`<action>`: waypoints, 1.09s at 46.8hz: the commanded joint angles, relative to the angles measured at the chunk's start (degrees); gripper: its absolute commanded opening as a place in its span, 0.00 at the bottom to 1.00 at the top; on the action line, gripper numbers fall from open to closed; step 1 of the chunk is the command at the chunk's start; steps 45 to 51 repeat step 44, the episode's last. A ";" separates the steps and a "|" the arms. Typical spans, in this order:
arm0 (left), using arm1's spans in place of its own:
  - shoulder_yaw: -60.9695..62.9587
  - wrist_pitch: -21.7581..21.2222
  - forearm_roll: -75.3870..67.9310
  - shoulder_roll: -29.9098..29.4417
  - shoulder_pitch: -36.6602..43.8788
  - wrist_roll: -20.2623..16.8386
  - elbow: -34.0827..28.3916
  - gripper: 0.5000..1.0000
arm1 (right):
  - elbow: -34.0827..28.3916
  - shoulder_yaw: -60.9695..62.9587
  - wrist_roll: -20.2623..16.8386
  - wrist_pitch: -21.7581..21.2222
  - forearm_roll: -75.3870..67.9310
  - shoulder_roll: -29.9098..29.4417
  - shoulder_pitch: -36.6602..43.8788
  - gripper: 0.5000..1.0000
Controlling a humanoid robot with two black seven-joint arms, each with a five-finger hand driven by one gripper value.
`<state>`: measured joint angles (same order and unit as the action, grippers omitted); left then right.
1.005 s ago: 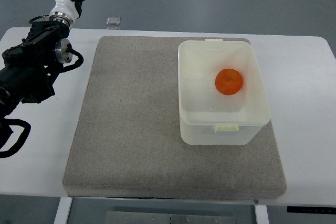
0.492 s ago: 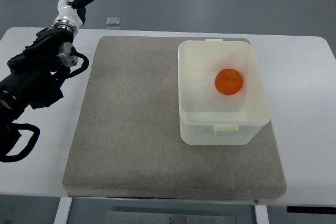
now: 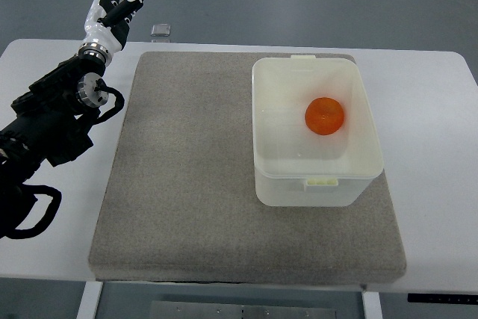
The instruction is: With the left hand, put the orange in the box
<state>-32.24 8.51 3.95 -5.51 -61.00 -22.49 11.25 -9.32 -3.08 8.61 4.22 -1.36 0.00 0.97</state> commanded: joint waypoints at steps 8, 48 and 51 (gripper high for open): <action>0.07 -0.07 -0.08 -0.03 0.71 -0.01 -0.09 0.91 | 0.00 0.00 0.00 0.00 -0.04 0.00 0.00 0.85; 0.33 -1.04 -0.17 -0.82 1.06 -2.12 -0.44 0.92 | 0.00 0.00 0.00 0.00 0.04 0.00 0.00 0.85; 0.33 -1.04 -0.17 -0.82 1.06 -2.12 -0.44 0.92 | 0.00 0.00 0.00 0.00 0.04 0.00 0.00 0.85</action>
